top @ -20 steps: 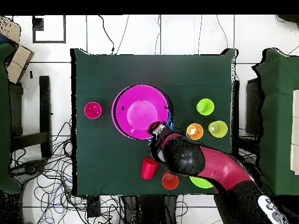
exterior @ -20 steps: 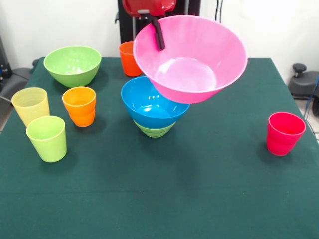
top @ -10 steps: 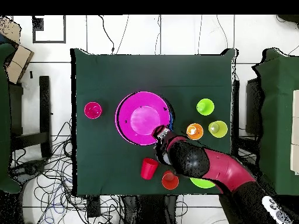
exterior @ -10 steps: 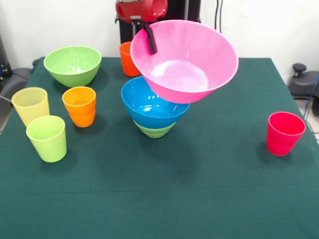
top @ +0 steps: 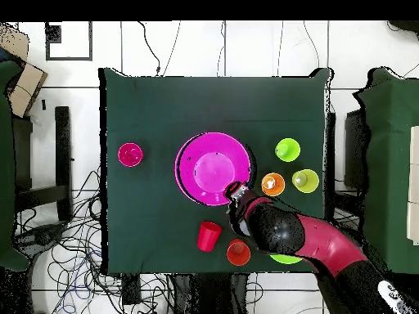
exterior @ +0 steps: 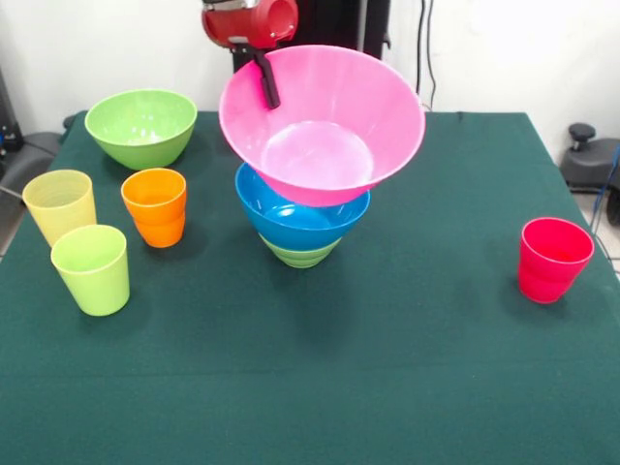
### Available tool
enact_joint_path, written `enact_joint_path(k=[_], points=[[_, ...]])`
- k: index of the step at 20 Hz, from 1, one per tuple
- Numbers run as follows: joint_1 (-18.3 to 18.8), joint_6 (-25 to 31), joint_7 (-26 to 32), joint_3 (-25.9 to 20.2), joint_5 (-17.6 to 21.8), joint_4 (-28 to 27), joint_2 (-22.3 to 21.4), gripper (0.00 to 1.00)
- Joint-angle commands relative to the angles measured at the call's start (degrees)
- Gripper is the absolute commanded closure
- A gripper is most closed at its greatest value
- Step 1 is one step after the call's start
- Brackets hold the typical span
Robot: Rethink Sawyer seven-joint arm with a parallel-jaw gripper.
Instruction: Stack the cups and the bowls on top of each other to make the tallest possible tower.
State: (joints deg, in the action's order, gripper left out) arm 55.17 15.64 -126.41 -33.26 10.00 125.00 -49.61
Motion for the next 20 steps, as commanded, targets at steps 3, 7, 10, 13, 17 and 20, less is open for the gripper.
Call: enact_joint_path(k=[3, 7, 10, 13, 17, 20], points=[[1.7, 2.8, 4.1, -0.7, 5.1, -1.5, 3.2, 1.0], [2.2, 2.7, 3.6, -1.4, 5.4, -1.1, 3.5, 1.0], [1.5, 2.1, 2.9, -1.0, 6.0, -1.2, 3.8, 1.0], [0.6, 1.2, 2.3, 0.2, 6.7, -1.5, 4.5, 1.0], [0.0, -0.1, 1.9, 0.9, 7.4, -1.9, 5.6, 1.0], [-0.4, -0.7, 1.5, 1.2, 8.0, -2.2, 6.3, 1.0]])
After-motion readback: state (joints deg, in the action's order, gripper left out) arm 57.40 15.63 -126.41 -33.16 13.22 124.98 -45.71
